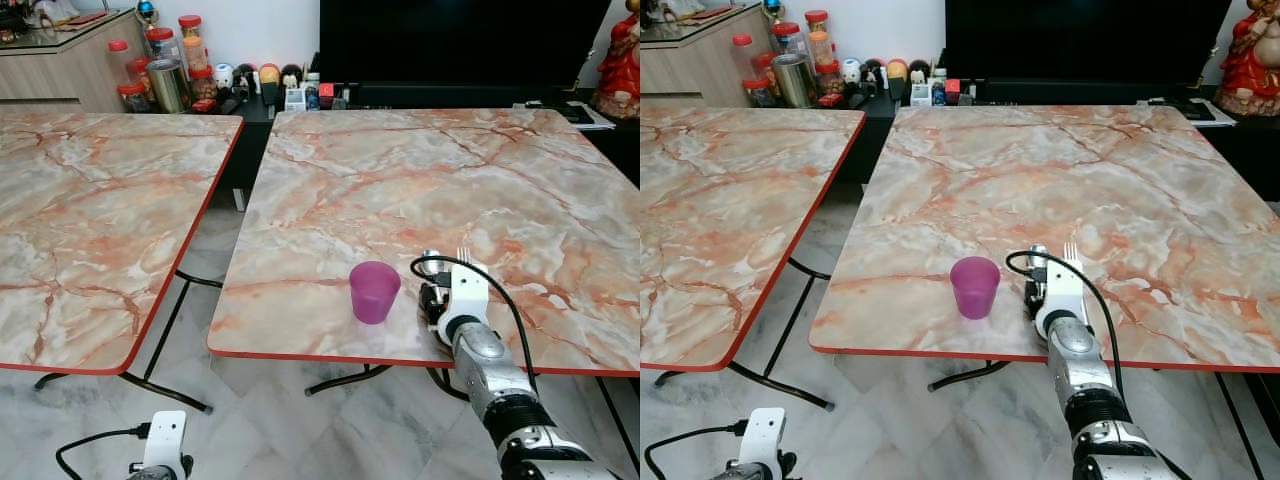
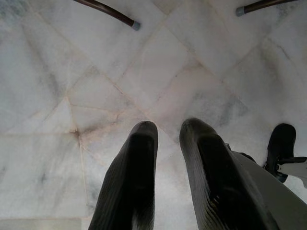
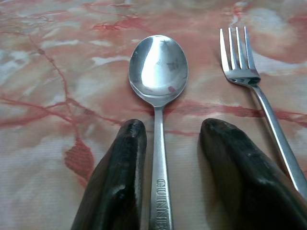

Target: Setting the table

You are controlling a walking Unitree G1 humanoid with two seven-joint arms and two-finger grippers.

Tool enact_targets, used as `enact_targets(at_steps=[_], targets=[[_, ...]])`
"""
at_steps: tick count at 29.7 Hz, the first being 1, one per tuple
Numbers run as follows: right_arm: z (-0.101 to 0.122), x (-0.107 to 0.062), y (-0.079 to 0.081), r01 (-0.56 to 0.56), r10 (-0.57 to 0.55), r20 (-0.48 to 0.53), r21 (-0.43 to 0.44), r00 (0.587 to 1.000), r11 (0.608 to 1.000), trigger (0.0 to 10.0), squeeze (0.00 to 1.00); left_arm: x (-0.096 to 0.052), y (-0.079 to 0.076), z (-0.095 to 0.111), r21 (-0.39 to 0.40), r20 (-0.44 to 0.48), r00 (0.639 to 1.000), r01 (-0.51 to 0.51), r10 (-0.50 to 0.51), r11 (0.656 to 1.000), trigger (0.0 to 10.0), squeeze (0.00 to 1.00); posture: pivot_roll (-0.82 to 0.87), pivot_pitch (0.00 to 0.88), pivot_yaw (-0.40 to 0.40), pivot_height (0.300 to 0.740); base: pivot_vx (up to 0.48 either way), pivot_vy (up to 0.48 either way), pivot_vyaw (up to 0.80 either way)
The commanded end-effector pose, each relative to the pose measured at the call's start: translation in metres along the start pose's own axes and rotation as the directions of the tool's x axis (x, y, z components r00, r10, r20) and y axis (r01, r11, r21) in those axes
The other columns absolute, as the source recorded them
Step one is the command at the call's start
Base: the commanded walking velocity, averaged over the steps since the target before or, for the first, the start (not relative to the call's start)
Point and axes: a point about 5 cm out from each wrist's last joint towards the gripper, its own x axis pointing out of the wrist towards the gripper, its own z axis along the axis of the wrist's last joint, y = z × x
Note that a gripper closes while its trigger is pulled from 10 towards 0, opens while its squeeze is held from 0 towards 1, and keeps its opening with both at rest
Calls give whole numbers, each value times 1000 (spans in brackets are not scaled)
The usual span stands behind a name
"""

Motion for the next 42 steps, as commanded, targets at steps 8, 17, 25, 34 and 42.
enact_targets(at_steps=[8,17,25,34,42], targets=[[-20,-3,-3,11,-11,-83,4,997,1000,0,0,0,-1,-2,11,-21,1000,3,-3,1000,10000,0,10,0,8,740,0,0,0],[-19,-3,-1,3,-3,-76,3,997,1000,0,0,0,-1,-2,10,-23,1000,3,-3,1000,10000,0,8,0,8,740,0,0,0],[-18,-3,-1,3,-3,-75,-1,997,1000,0,0,0,0,-2,8,-22,1000,2,-2,1000,10000,0,7,0,7,740,0,0,0],[-6,-1,-2,34,-34,-8,-29,999,999,4431,0,0,1,0,-2,-3,1000,-25,25,1000,10000,0,5,0,9,740,0,0,0],[55,-4,-4,95,-87,335,-7,938,995,10000,0,0,4,-1,3,0,999,-46,46,999,10000,0,0,0,14,740,0,0,0]])
